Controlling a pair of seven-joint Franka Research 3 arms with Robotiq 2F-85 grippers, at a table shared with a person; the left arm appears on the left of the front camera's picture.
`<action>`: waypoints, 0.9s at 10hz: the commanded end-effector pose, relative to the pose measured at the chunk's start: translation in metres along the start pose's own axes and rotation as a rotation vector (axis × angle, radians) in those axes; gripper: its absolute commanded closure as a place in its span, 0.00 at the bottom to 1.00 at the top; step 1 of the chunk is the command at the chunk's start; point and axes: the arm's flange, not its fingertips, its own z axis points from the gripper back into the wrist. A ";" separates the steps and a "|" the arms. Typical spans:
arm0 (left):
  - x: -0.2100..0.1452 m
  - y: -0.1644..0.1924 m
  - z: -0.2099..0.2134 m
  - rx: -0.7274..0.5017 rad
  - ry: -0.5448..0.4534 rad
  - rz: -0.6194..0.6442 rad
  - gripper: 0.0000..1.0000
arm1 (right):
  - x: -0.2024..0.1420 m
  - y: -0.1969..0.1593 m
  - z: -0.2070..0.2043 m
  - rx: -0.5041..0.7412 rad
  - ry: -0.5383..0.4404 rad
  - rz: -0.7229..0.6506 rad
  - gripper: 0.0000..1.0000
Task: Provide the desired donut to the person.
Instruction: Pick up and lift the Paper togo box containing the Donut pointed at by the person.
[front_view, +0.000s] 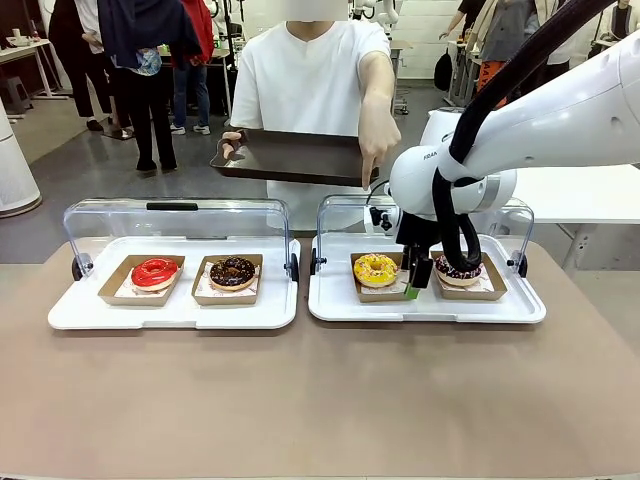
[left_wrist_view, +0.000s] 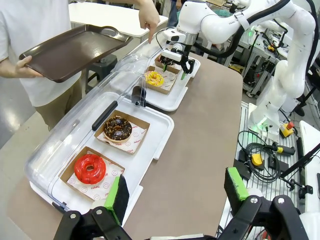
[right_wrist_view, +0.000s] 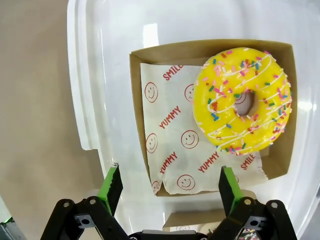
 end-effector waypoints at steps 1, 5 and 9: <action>0.001 0.000 0.001 -0.007 -0.015 -0.010 0.00 | 0.001 -0.009 -0.014 0.007 0.024 -0.020 0.00; 0.001 0.000 0.001 -0.007 -0.015 -0.010 0.00 | -0.001 -0.006 -0.022 0.037 0.035 -0.021 0.00; 0.001 0.000 0.001 -0.007 -0.015 -0.010 0.00 | -0.002 -0.003 -0.027 0.053 0.047 -0.014 0.00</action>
